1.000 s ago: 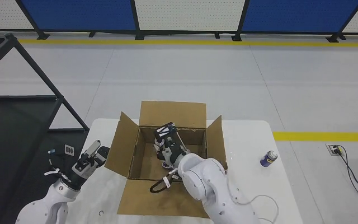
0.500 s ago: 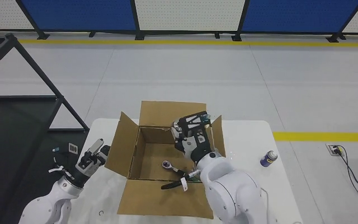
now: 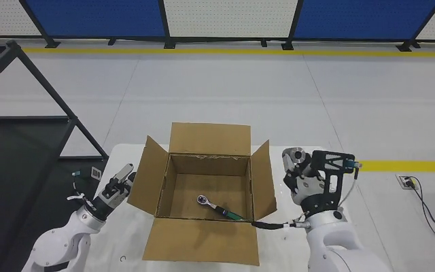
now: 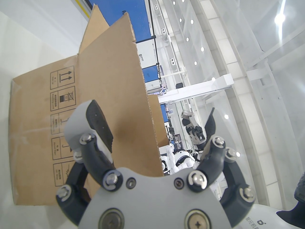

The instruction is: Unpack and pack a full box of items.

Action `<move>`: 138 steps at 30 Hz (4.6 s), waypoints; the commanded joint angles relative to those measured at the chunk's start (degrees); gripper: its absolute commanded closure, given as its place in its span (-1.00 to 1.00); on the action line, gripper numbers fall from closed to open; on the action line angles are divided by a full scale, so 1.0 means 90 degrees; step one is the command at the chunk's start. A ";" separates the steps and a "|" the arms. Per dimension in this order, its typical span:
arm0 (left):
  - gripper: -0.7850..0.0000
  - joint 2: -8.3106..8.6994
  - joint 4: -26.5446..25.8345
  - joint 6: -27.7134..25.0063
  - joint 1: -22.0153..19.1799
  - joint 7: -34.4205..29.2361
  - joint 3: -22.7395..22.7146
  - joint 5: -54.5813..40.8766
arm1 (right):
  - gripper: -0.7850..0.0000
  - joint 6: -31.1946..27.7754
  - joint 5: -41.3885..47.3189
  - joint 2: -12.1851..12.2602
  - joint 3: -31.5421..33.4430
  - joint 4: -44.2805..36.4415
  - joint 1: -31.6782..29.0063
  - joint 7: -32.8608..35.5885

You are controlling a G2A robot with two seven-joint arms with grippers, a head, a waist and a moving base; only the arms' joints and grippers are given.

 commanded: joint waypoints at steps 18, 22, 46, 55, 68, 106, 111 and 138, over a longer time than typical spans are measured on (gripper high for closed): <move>-1.00 0.0053 0.0125 0.0068 -0.0198 0.0042 -0.0068 0.0149 | 1.00 -0.0133 0.0949 0.0103 0.1646 0.2379 -0.0604 0.0238; -1.00 0.0060 0.0060 0.0084 -0.0146 0.0080 -0.0070 0.0169 | 1.00 -0.0336 0.1000 0.0130 0.1667 0.2905 -0.0514 0.0236; -1.00 0.0065 -0.0264 0.0067 0.0226 0.0414 -0.0050 0.0149 | 0.13 -0.0242 0.0726 0.0176 0.1238 0.4482 0.0365 0.0315; -1.00 0.0072 -0.0285 0.0089 0.0241 0.0405 -0.0055 0.0141 | -0.89 -0.0249 0.0806 0.0191 0.1154 0.3926 0.0139 0.0324; -1.00 0.0110 -0.0157 0.0041 0.0231 0.0268 -0.0226 0.0076 | -0.94 0.0105 0.0471 0.0171 0.0707 0.1511 -0.0556 -0.0512; -1.00 -0.0190 -0.0208 0.0339 -0.2084 0.2189 0.1588 0.1363 | -1.00 -0.3264 0.3793 0.0287 0.1317 0.4336 0.1608 -0.3220; -1.00 -0.0246 0.0078 0.0466 -0.2373 0.2164 0.1846 0.1385 | -1.00 -0.3374 0.3839 0.0310 0.1382 0.4449 0.1684 -0.3093; -1.00 -0.0079 -0.0532 -0.0590 -0.0378 0.2463 0.0097 0.0538 | -1.00 -0.2415 0.2374 0.0153 -0.1175 0.3647 0.2580 -0.0720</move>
